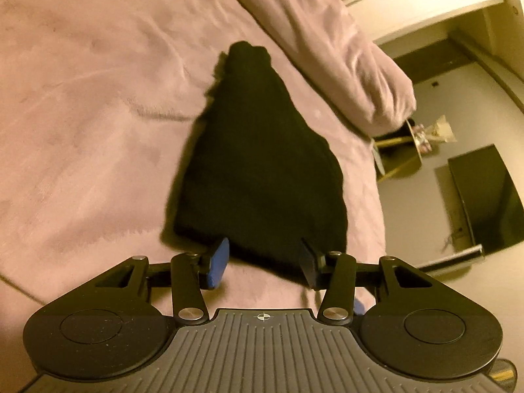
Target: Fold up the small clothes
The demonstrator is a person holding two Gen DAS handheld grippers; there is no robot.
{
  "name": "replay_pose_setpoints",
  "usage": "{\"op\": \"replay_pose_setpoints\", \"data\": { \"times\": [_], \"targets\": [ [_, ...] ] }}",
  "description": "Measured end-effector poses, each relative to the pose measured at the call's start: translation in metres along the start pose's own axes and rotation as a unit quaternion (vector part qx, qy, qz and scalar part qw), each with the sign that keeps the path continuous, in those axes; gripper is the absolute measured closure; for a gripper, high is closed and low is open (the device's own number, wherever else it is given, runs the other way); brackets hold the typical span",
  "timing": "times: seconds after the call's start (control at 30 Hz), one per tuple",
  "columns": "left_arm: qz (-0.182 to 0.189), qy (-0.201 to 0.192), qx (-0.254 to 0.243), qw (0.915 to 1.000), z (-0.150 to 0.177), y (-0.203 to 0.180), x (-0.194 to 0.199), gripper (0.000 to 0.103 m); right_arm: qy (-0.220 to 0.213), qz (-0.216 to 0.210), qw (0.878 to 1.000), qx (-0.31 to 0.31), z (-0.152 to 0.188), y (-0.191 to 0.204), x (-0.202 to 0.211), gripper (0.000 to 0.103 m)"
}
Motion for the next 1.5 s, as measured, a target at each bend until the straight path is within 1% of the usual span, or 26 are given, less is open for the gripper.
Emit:
{"op": "replay_pose_setpoints", "data": {
  "times": [0.03, 0.1, 0.13, 0.2, 0.27, 0.33, 0.37, 0.4, 0.43, 0.47, 0.5, 0.53, 0.57, 0.6, 0.67, 0.77, 0.83, 0.9, 1.0, 1.1, 1.17, 1.23, 1.33, 1.43, 1.5],
  "targets": [
    [-0.006, -0.003, 0.011, 0.9999, -0.001, 0.004, -0.003, 0.052, -0.003, 0.004, 1.000, -0.001, 0.000, 0.000, -0.001, 0.052],
    [-0.015, 0.004, 0.039, 0.9991, 0.001, 0.010, -0.010, 0.052, -0.004, 0.009, 1.000, -0.003, 0.000, -0.001, -0.005, 0.053],
    [-0.012, 0.006, 0.047, 0.9988, 0.002, 0.011, -0.011, 0.052, -0.004, 0.015, 1.000, -0.006, 0.000, -0.002, -0.008, 0.054],
    [-0.010, 0.005, 0.044, 0.9990, 0.002, 0.008, -0.013, 0.052, -0.001, 0.015, 1.000, -0.016, 0.001, -0.003, -0.013, 0.054],
    [-0.016, 0.004, 0.042, 0.9990, 0.001, 0.010, -0.015, 0.052, -0.001, 0.015, 1.000, -0.016, 0.001, -0.003, -0.017, 0.054],
    [-0.019, -0.003, 0.059, 0.9981, -0.003, 0.013, -0.016, 0.053, -0.006, 0.016, 1.000, -0.010, 0.000, 0.000, -0.021, 0.060],
    [-0.019, -0.006, 0.067, 0.9976, -0.004, 0.015, -0.016, 0.054, -0.010, 0.014, 1.000, -0.007, -0.001, 0.003, -0.021, 0.065],
    [-0.020, -0.010, 0.070, 0.9973, -0.006, 0.016, -0.016, 0.059, -0.015, 0.012, 1.000, -0.001, -0.002, 0.005, -0.022, 0.072],
    [-0.023, -0.013, 0.069, 0.9973, -0.007, 0.016, -0.016, 0.062, -0.019, 0.012, 1.000, 0.007, -0.003, 0.008, -0.021, 0.076],
    [-0.027, -0.014, 0.066, 0.9974, -0.008, 0.018, -0.016, 0.068, -0.022, 0.011, 1.000, 0.015, -0.003, 0.010, -0.022, 0.085],
    [-0.028, -0.018, 0.063, 0.9975, -0.010, 0.019, -0.016, 0.074, -0.022, 0.009, 1.000, 0.019, -0.003, 0.012, -0.022, 0.090],
    [-0.027, -0.023, 0.060, 0.9976, -0.012, 0.019, -0.014, 0.078, -0.022, 0.007, 1.000, 0.018, -0.003, 0.013, -0.022, 0.090],
    [-0.026, -0.030, 0.057, 0.9976, -0.014, 0.019, -0.013, 0.091, -0.021, -0.001, 1.000, 0.010, -0.003, 0.015, -0.022, 0.091],
    [-0.025, -0.039, 0.053, 0.9975, -0.018, 0.019, -0.010, 0.097, -0.018, -0.011, 1.000, -0.005, -0.003, 0.016, -0.021, 0.092],
    [-0.029, -0.051, 0.045, 0.9973, -0.027, 0.020, -0.004, 0.097, -0.012, -0.029, 0.998, -0.049, -0.004, 0.018, -0.019, 0.092],
    [-0.028, -0.042, 0.019, 0.9985, -0.031, 0.017, 0.006, 0.096, -0.009, -0.045, 0.995, -0.083, -0.004, 0.021, -0.017, 0.092],
    [-0.019, -0.033, 0.006, 0.9992, -0.026, 0.012, 0.012, 0.089, -0.009, -0.043, 0.996, -0.077, -0.003, 0.022, -0.017, 0.092],
    [-0.015, -0.026, 0.012, 0.9995, -0.018, 0.012, 0.014, 0.073, -0.010, -0.039, 0.997, -0.067, -0.002, 0.023, -0.018, 0.092],
    [-0.012, -0.010, 0.034, 0.9993, -0.002, 0.015, 0.008, 0.072, -0.012, -0.031, 0.997, -0.064, 0.000, 0.020, -0.018, 0.092],
    [-0.007, -0.009, 0.067, 0.9977, 0.003, 0.019, 0.000, 0.072, -0.011, -0.026, 0.998, -0.062, -0.001, 0.017, -0.017, 0.092],
    [-0.008, -0.005, 0.076, 0.9970, 0.005, 0.020, -0.006, 0.072, -0.012, -0.027, 0.998, -0.062, -0.003, 0.016, -0.015, 0.092],
    [-0.013, -0.005, 0.072, 0.9973, 0.006, 0.020, -0.011, 0.072, -0.012, -0.028, 0.997, -0.065, -0.004, 0.016, -0.016, 0.092],
    [-0.017, 0.006, 0.063, 0.9979, 0.012, 0.019, -0.012, 0.071, -0.012, -0.030, 0.997, -0.070, -0.004, 0.016, -0.017, 0.092],
    [-0.025, 0.008, 0.053, 0.9982, 0.017, 0.023, -0.012, 0.067, -0.012, -0.035, 0.997, -0.072, -0.005, 0.015, -0.018, 0.092],
    [-0.032, 0.003, 0.068, 0.9971, 0.016, 0.029, -0.013, 0.067, -0.012, -0.037, 0.996, -0.075, -0.005, 0.015, -0.017, 0.092]
  ]
}}
Point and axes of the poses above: each gripper's, at about its wrist camera, not at the fingertips, and x roughly against the way its jaws point, y to its left, z to its underside, the point moved 10 cm from there along -x, roughly the way its jaws point, and after that the axes turned 15 degrees about -y, right-handed, at the moved point
